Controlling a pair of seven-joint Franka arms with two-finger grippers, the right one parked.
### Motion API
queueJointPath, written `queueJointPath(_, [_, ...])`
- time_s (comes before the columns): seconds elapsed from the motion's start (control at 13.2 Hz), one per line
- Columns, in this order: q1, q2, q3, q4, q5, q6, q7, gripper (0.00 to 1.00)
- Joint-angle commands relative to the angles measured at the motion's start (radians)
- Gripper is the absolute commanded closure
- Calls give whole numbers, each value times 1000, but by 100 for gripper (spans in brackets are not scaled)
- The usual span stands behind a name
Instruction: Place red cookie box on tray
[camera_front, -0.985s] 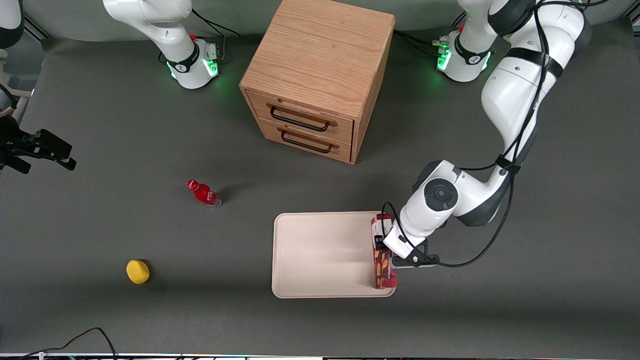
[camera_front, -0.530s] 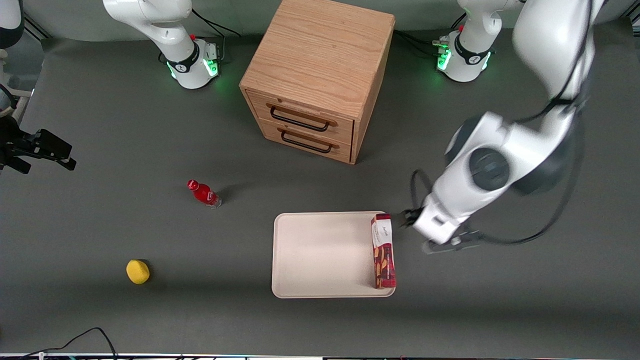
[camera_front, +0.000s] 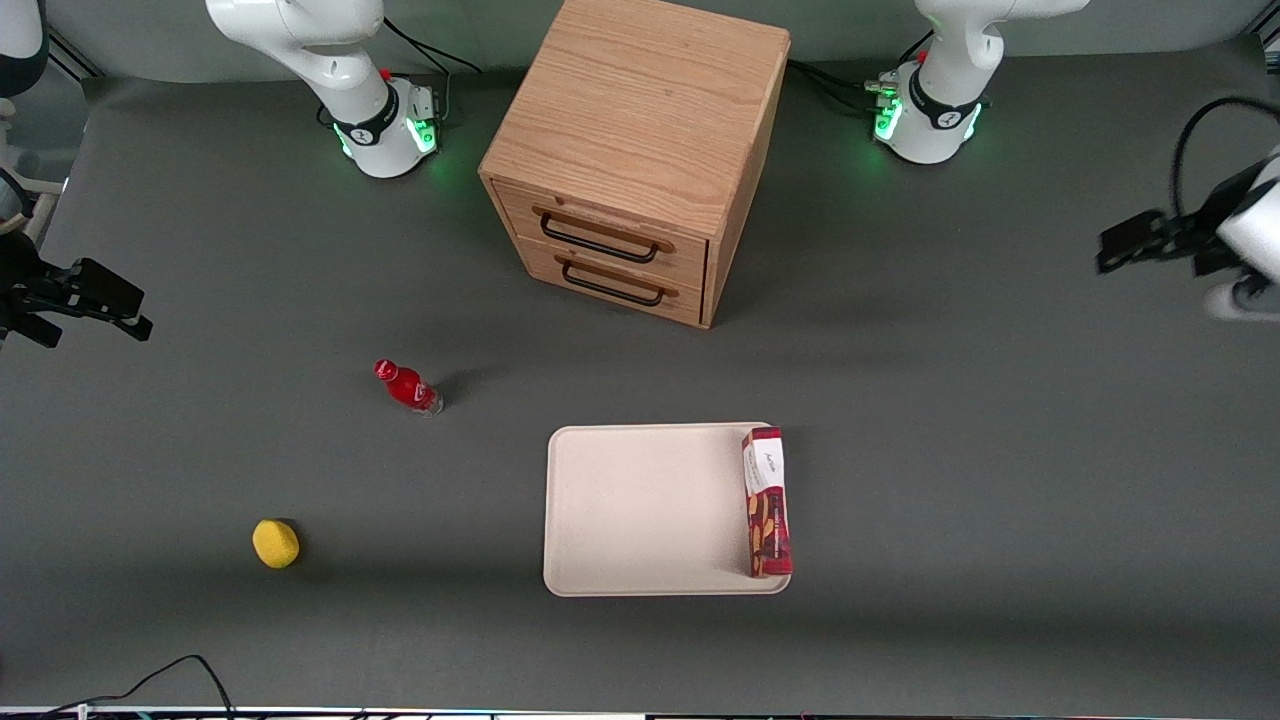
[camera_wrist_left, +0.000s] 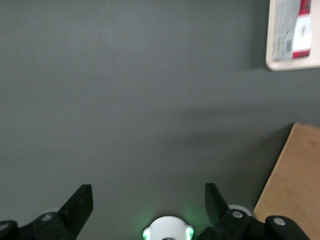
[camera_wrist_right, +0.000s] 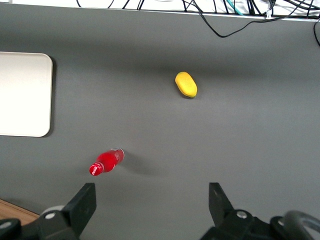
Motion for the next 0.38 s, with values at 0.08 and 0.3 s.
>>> queueJointPath(0.08, [-16, -178, 20, -294, -1, 135, 36, 0])
queueJointPath(0.3, [-16, -81, 23, -128, 6, -14, 61, 0])
